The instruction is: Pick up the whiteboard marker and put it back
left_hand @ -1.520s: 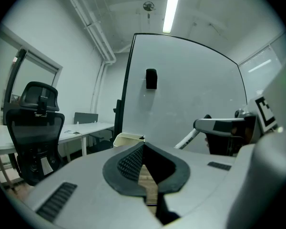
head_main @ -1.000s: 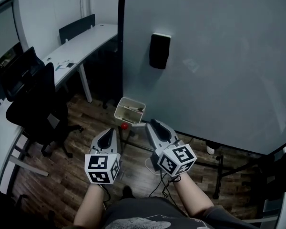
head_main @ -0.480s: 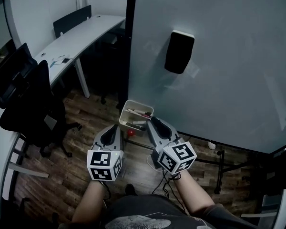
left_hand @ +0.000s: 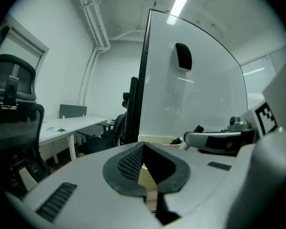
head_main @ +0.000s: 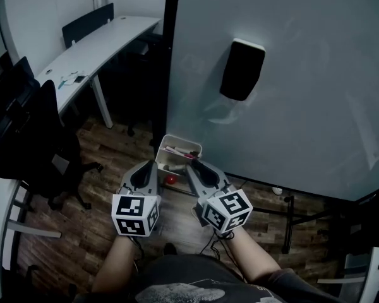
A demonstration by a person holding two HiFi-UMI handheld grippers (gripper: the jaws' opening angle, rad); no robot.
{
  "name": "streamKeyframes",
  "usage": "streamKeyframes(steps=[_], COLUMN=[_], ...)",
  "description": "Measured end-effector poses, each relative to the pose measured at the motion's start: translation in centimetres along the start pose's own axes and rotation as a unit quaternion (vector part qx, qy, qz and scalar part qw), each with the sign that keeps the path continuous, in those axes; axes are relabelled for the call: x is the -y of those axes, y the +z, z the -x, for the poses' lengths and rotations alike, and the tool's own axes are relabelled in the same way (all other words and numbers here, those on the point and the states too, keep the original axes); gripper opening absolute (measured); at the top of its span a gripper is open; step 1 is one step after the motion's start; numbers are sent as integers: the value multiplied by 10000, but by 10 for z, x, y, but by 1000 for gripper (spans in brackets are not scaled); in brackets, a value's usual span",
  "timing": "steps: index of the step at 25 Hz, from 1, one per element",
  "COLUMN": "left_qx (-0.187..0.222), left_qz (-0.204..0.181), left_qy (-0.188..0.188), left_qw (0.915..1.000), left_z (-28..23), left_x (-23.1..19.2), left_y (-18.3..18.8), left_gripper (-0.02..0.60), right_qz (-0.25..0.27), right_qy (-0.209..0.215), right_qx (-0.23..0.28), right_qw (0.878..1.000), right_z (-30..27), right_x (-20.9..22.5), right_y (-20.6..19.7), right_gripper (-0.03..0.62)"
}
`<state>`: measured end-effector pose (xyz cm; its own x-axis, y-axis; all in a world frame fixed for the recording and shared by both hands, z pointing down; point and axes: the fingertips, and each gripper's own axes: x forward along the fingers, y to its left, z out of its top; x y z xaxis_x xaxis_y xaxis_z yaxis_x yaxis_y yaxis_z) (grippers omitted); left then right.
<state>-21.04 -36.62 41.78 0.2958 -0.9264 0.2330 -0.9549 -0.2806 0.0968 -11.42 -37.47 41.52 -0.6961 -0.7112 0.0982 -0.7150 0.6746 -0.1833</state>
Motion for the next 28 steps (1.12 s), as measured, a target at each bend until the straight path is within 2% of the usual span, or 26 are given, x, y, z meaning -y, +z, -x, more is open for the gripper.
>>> streamKeyframes(steps=[12, 21, 28], left_qx=[-18, 7, 38], left_qz=[17, -66, -61], left_qy=[-32, -134, -62], left_qw=[10000, 9999, 10000], left_z=[0, 5, 13], left_x=[1, 13, 20], left_y=[-6, -7, -8], left_gripper=[12, 12, 12], right_qz=[55, -119, -157], right_qy=[-216, -155, -83], right_qx=[-198, -313, -231], right_qw=[9996, 9993, 9996], right_z=[3, 5, 13], right_x=[11, 14, 11], right_y=[-15, -19, -12], right_gripper=[83, 83, 87])
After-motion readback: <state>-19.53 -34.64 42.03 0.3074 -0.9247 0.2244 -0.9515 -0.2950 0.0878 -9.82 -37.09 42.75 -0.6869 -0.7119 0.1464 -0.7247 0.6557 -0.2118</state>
